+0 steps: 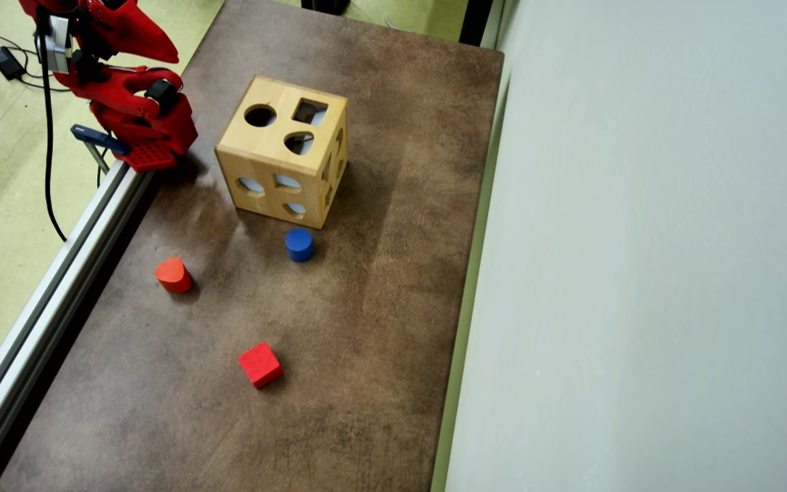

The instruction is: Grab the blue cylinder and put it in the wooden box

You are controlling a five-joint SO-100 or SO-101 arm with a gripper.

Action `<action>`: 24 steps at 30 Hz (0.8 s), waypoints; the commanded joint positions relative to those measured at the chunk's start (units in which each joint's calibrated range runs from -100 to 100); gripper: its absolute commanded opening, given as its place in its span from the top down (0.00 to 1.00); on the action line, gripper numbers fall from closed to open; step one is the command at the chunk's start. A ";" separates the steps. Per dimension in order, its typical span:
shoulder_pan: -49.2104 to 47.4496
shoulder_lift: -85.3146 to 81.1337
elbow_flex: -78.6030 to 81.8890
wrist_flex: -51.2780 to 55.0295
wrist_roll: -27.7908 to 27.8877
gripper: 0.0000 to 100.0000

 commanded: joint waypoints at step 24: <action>0.62 42.56 -20.16 -8.58 0.05 0.97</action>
